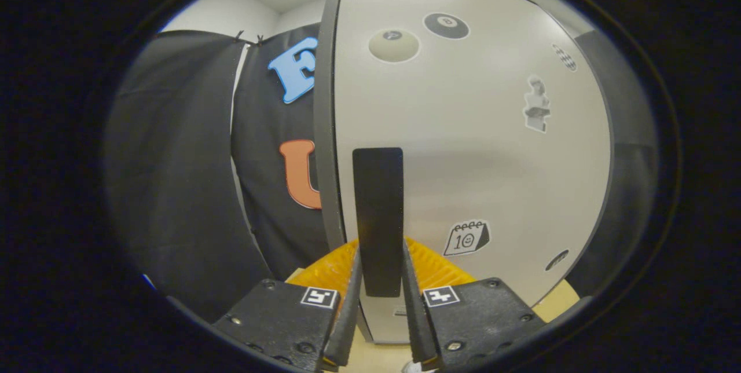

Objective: Open the shoe cabinet door, grab the shoes and put them into the shoe cabinet, then close the shoe cabinet door.

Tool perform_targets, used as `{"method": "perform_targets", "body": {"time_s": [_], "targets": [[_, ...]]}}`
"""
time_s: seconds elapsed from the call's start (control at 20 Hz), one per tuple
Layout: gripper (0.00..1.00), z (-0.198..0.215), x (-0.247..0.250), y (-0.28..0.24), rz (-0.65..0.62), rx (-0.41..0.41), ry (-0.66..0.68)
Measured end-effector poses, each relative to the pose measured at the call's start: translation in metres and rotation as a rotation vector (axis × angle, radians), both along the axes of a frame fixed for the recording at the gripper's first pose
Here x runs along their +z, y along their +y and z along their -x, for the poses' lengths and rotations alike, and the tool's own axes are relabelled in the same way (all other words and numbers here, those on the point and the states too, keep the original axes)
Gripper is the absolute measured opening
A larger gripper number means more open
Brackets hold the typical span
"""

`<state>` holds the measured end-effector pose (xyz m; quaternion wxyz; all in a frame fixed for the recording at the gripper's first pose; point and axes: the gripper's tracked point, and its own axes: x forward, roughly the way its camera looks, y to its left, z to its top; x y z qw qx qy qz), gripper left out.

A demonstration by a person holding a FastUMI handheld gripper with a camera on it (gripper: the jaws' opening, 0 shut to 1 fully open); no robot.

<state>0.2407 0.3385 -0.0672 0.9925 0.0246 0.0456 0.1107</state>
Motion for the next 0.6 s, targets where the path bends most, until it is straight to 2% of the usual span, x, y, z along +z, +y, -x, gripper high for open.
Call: {"method": "perform_targets", "body": {"time_s": [0.35, 0.6], "targets": [[0.27, 0.012, 0.001, -0.003, 0.015, 0.056, 0.027], [0.26, 0.055, -0.001, -0.017, -0.003, 0.122, 0.030]]}}
